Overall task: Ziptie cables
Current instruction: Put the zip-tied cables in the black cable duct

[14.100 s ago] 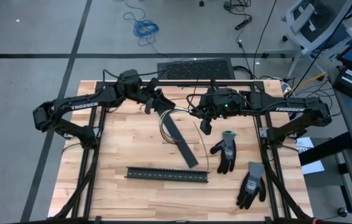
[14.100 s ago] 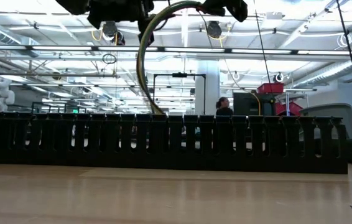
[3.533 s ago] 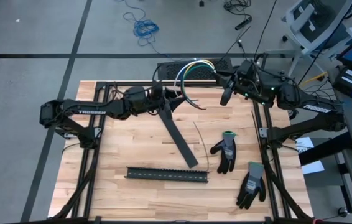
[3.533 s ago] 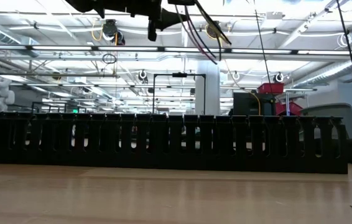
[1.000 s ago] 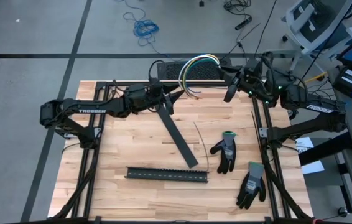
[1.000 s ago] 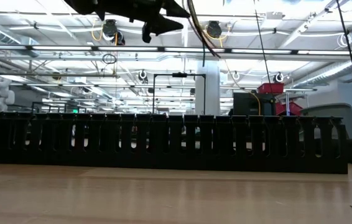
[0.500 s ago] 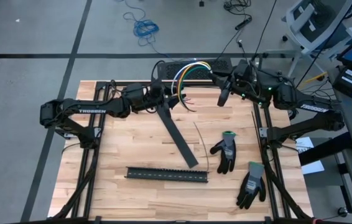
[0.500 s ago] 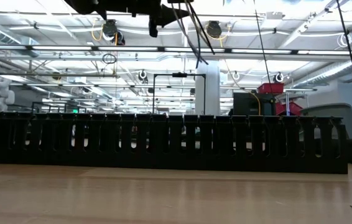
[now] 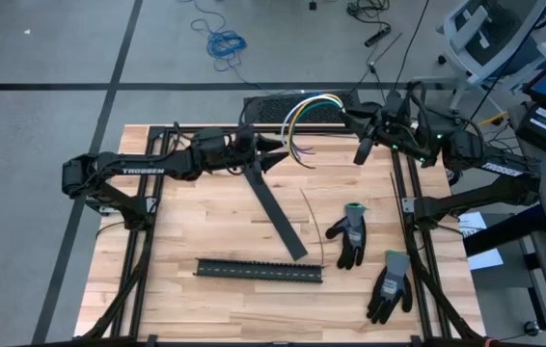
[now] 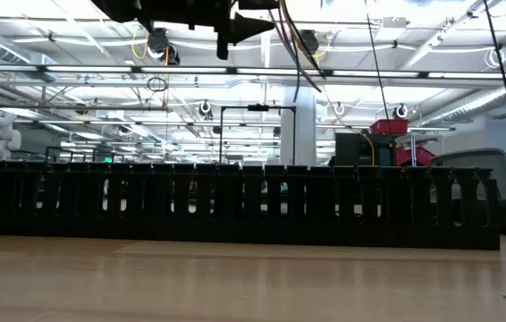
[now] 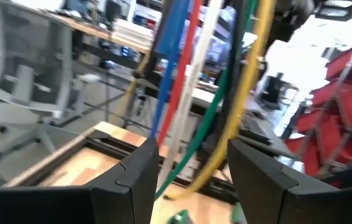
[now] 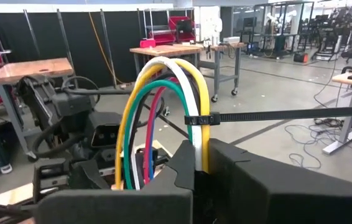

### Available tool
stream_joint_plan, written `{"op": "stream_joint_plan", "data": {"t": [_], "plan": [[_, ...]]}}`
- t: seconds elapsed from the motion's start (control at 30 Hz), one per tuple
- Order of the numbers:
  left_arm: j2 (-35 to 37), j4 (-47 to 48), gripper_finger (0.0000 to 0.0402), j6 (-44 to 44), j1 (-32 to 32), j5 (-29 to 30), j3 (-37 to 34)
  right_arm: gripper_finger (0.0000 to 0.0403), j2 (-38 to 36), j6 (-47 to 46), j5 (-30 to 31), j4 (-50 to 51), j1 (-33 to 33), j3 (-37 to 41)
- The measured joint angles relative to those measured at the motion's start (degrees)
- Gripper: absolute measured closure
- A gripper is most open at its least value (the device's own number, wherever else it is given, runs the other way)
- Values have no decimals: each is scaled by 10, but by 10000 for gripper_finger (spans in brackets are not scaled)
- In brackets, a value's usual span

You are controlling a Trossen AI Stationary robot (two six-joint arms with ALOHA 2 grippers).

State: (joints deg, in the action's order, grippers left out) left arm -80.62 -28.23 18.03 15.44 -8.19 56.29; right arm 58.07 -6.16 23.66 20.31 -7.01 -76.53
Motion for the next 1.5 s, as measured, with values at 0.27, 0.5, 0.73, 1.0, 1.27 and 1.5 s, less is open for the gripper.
{"op": "stream_joint_plan", "data": {"t": [0.27, 0.5, 0.73, 1.0, 1.27, 1.5], "plan": [[0, -30, 217, 36, 7, -53, 0, 403, -1, 13, 0, 5, 0, 0], [0, -60, 217, 41, 11, -30, 0, 403, -2, 5, 0, -1, 0, 0], [0, -58, 217, 25, 11, 8, 0, 403, 2, -2, 0, -29, 0, 0], [0, -60, 217, 25, 7, 20, 0, 403, 43, -5, -16, -39, 0, 0], [0, -60, 217, 27, 7, -22, 0, 403, 35, 13, -16, -46, 0, 0], [0, -58, 217, 26, 10, -23, 0, 403, 6, 10, -16, -39, 0, 0]]}}
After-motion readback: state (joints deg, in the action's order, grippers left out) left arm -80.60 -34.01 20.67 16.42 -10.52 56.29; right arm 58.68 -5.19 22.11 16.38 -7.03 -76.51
